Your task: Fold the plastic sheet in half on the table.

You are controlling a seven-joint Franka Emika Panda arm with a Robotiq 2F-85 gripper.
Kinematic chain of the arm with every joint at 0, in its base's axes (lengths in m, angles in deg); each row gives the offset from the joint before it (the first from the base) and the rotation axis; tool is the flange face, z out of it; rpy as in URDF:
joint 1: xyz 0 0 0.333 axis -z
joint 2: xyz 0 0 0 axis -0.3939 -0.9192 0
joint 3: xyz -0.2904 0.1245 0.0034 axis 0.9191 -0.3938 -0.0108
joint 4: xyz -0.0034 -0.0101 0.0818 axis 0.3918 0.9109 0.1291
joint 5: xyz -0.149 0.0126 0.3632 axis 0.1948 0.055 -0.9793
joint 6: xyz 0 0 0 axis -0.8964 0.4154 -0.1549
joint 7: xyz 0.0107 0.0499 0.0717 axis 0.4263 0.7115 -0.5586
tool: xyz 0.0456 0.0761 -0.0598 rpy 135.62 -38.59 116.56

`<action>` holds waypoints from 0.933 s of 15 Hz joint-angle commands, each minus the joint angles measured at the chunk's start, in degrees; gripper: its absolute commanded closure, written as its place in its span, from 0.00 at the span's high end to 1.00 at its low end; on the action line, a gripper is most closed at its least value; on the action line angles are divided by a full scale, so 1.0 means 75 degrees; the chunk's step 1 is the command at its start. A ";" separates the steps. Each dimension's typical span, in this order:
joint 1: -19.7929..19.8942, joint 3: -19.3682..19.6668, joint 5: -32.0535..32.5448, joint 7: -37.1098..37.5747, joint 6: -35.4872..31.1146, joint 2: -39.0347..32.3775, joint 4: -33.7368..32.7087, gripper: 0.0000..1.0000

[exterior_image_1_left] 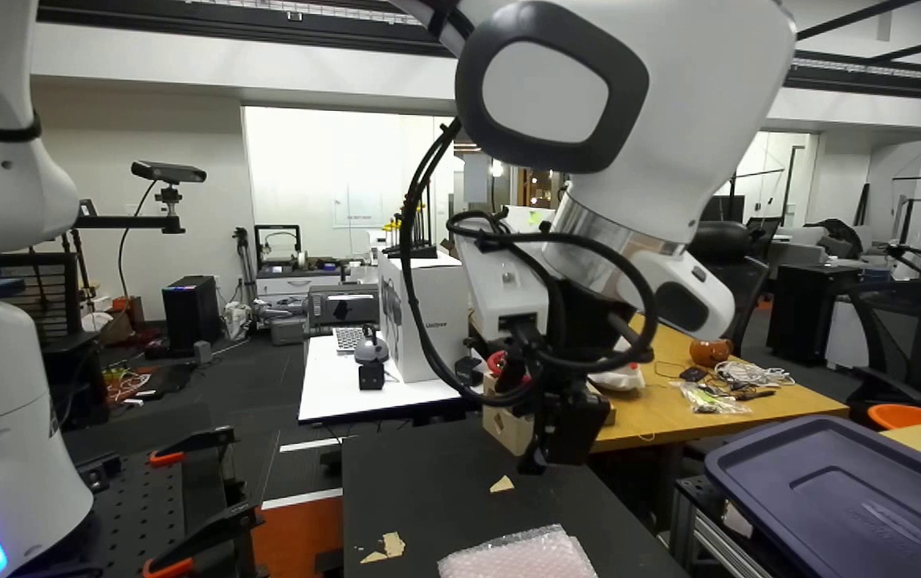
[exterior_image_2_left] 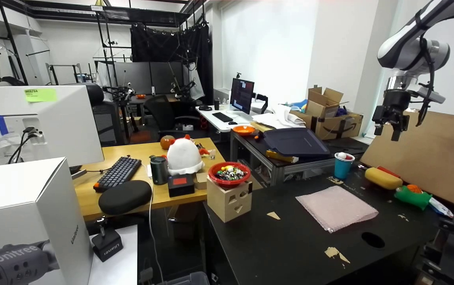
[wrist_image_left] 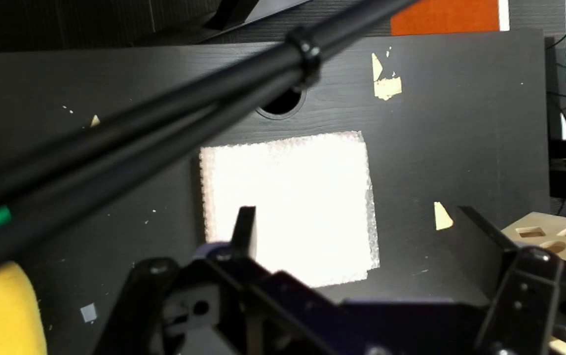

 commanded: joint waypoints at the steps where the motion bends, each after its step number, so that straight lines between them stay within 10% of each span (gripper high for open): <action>1: -0.0598 0.0084 -0.0019 0.0477 0.0158 0.0562 0.0326 1.00; 14: -0.2231 -0.0065 -0.0402 0.2614 -0.0195 0.1045 0.0235 1.00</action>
